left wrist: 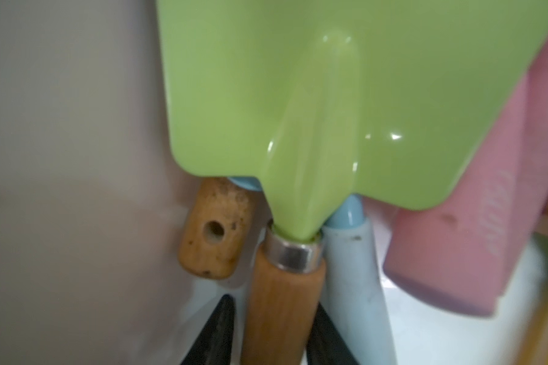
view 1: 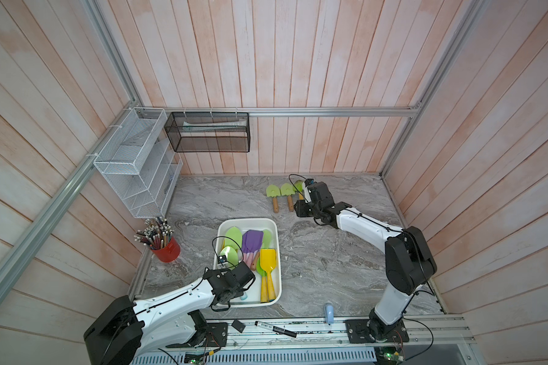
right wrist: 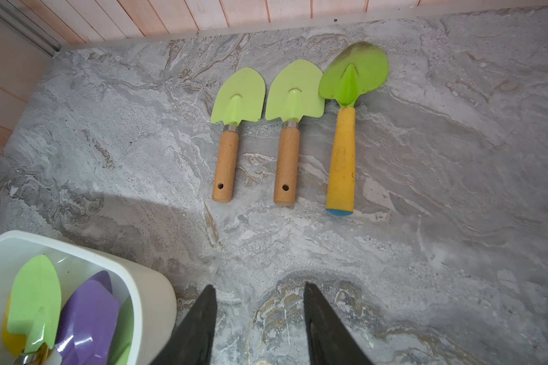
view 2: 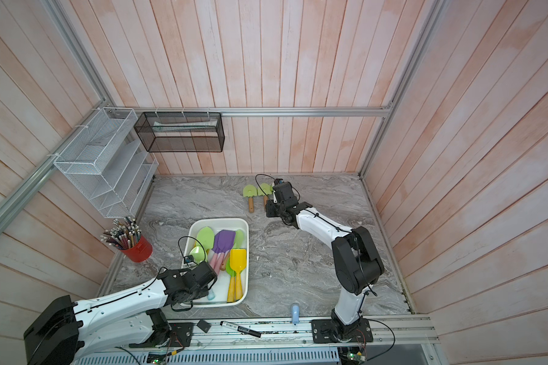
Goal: Take the shovel out of the storage box
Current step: Pick up the shovel from the storage box.
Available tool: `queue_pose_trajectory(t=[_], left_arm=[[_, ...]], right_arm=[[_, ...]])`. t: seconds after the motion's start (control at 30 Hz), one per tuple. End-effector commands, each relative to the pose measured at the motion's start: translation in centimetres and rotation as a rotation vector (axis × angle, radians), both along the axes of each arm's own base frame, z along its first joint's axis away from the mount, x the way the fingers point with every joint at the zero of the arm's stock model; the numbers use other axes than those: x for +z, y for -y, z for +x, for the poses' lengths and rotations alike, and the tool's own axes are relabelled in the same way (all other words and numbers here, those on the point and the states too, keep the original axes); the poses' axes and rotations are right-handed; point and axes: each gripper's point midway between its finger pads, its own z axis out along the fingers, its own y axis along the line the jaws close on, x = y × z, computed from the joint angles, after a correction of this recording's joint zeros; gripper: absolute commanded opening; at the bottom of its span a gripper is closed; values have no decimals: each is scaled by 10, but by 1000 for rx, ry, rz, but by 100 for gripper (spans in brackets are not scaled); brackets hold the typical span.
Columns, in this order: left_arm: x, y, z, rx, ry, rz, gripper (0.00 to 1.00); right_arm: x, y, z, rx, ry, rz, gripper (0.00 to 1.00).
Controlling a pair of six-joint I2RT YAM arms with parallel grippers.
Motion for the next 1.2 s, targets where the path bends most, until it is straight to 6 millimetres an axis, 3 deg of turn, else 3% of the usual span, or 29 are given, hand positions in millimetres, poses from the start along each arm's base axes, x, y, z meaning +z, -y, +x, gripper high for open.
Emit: queue_pose_trajectory(t=[0.0, 0.2, 0.4, 0.87, 1.0, 1.17], left_arm=[[2, 9, 4, -38, -3, -12, 39], [2, 13, 5, -48, -1, -24, 28], [11, 17, 9, -56, 20, -42, 23], [84, 50, 42, -150, 129, -180, 21], [107, 76, 57, -235, 202, -368, 21], [149, 102, 74, -325, 315, -630, 21]], right_arm=[[4, -2, -1, 2, 14, 8, 47], [5, 1, -2, -5, 22, 0, 47], [9, 1, -3, -7, 26, 6, 47], [42, 2, -25, 12, 80, 86, 47], [50, -5, -42, 66, 79, 168, 47], [68, -31, -79, 229, 47, 386, 49]])
